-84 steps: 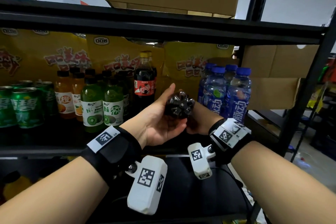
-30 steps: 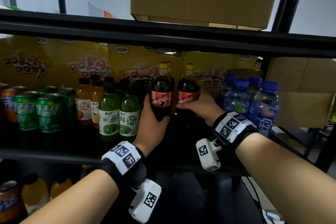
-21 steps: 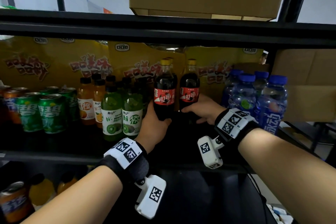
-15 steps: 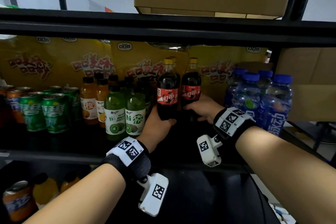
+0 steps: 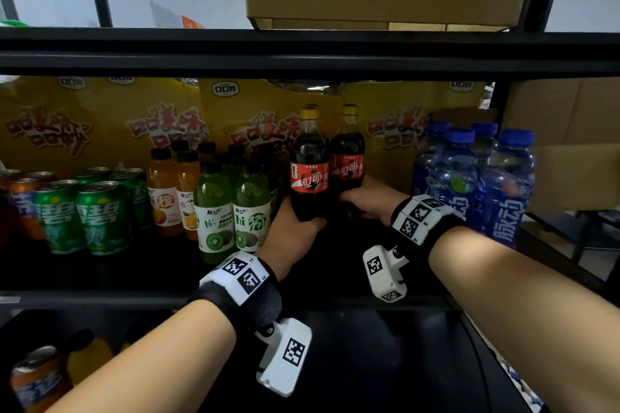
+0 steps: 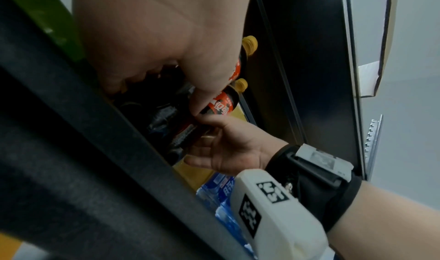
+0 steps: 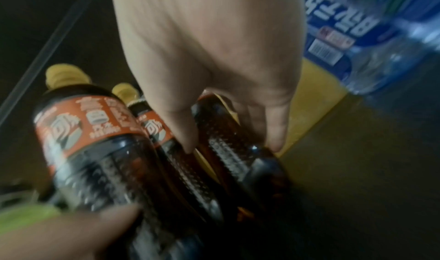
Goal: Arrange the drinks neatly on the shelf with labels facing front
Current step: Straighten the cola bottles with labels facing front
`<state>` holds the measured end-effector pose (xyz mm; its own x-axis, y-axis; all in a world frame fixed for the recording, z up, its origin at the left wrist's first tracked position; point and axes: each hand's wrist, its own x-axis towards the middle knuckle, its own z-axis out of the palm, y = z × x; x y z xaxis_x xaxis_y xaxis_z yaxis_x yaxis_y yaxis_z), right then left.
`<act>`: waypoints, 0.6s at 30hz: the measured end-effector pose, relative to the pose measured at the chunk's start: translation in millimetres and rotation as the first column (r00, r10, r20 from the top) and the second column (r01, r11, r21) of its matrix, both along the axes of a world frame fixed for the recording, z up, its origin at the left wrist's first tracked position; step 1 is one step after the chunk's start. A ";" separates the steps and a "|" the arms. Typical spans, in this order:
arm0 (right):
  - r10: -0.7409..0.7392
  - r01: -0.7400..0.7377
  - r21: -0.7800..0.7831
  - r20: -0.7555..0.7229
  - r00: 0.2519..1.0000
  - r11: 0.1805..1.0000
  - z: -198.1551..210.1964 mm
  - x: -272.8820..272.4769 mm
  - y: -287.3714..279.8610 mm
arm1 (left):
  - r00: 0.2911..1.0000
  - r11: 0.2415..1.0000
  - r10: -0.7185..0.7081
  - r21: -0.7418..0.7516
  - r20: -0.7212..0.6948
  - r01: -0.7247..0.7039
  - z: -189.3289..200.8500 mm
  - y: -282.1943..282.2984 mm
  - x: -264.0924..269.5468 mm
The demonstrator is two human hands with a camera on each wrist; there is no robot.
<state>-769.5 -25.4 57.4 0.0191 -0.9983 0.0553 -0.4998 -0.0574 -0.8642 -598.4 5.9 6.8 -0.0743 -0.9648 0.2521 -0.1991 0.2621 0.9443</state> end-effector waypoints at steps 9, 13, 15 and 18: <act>-0.121 0.097 -0.080 -0.397 0.910 0.992 -4.5 -14.4 48.4 | 0.992 0.999 -0.036 0.039 0.120 0.031 -5.5 22.9 14.7; -0.205 0.072 -0.236 -0.608 0.767 0.969 -18.6 -17.4 81.7 | 0.964 0.999 -0.044 0.032 0.261 0.037 -12.0 38.2 23.6; -0.228 0.068 -0.261 -0.651 0.724 0.963 -26.1 -19.4 99.0 | 0.926 0.999 -0.022 -0.031 0.376 0.036 -14.3 45.9 27.7; -0.267 0.101 -0.275 -0.675 0.688 0.956 -35.0 -25.6 120.5 | 0.818 0.981 0.015 -0.166 0.575 0.099 -16.9 57.9 28.5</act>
<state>-795.1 95.2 22.4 -0.0480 -0.9528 0.2998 -0.9706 -0.0263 -0.2391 -569.9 63.8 -10.0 -0.2992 -0.8990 0.3198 -0.6724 0.4364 0.5978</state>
